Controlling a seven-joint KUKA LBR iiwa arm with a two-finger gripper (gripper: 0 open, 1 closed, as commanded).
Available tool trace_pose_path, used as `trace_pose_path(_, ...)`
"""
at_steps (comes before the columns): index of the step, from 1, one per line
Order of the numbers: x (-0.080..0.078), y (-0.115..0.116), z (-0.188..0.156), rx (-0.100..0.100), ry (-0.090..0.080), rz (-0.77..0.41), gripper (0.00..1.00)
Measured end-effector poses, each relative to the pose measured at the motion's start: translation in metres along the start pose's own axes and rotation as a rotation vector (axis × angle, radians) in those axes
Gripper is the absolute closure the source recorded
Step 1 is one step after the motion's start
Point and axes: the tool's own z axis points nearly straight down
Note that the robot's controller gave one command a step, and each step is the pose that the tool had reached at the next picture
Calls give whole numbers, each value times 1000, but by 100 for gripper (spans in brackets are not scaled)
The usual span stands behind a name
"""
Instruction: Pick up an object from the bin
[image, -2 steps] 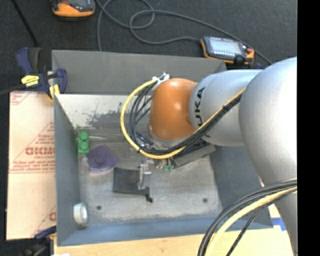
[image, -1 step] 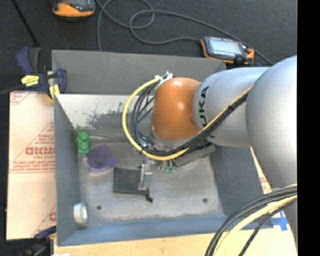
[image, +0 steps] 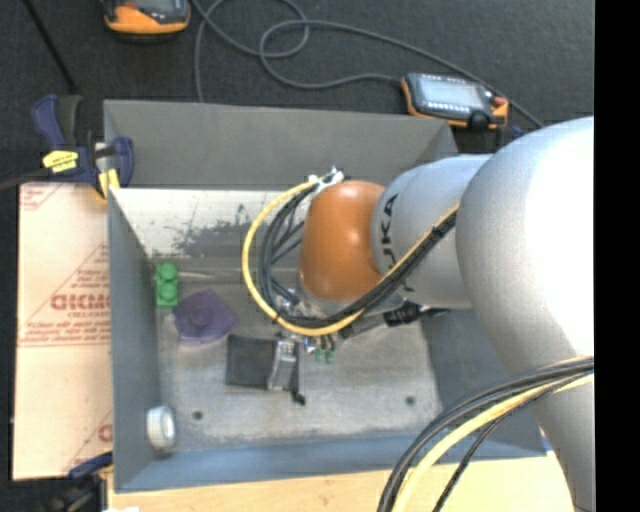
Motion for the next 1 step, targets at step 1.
trace_pose_path(1,16,-8,8,2,2,11,100)
